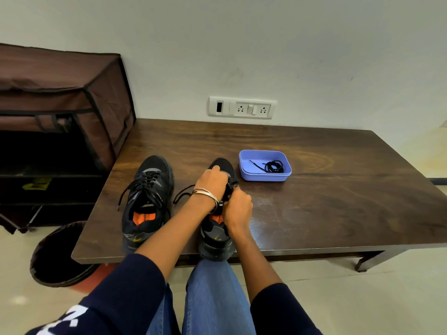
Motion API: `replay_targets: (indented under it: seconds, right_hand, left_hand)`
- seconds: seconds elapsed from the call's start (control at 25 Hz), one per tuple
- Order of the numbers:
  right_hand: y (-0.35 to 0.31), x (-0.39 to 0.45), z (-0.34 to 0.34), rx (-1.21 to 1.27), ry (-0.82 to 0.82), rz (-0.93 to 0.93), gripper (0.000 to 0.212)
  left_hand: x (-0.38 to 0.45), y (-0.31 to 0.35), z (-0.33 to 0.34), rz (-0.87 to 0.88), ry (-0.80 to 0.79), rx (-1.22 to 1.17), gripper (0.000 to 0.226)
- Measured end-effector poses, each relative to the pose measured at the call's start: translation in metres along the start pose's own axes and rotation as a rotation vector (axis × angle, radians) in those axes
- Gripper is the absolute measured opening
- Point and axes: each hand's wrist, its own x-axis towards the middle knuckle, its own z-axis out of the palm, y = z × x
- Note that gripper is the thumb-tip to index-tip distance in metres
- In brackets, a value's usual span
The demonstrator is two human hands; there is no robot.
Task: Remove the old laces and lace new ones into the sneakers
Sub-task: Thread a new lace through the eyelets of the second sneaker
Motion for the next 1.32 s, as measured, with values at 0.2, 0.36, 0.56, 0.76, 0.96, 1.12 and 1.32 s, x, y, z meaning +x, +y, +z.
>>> replay_targets:
  seconds: [0.2,0.36,0.56,0.76,0.96,1.12,1.32]
  right_hand:
    - [0.0,0.002,0.003,-0.015,0.005,0.022,0.02]
    - [0.001,0.001,0.006,0.0,0.006,0.008,0.021]
    - [0.0,0.002,0.006,-0.01,0.016,0.007,0.017]
    - [0.0,0.002,0.006,-0.035,0.016,-0.014,0.022]
    - [0.002,0.001,0.005,-0.054,0.022,-0.093,0.04]
    - [0.001,0.003,0.008,-0.212,0.19,-0.393,0.033]
    - [0.001,0.009,0.01,-0.352,0.086,-0.377,0.04]
  left_hand:
    - [-0.009,-0.017,-0.004,-0.322,-0.002,-1.133,0.022]
    - [-0.025,-0.037,0.005,-0.432,0.039,-1.98,0.032]
    - [-0.014,-0.033,0.008,-0.599,0.155,-1.219,0.02]
    - [-0.021,-0.034,-0.007,-0.427,0.083,-0.221,0.029]
    - [-0.043,-0.011,-0.01,-0.263,0.094,-0.251,0.035]
    - [-0.041,-0.008,0.004,-0.212,-0.051,-0.19,0.038]
    - [-0.037,-0.01,0.026,-0.269,-0.148,-0.35,0.077]
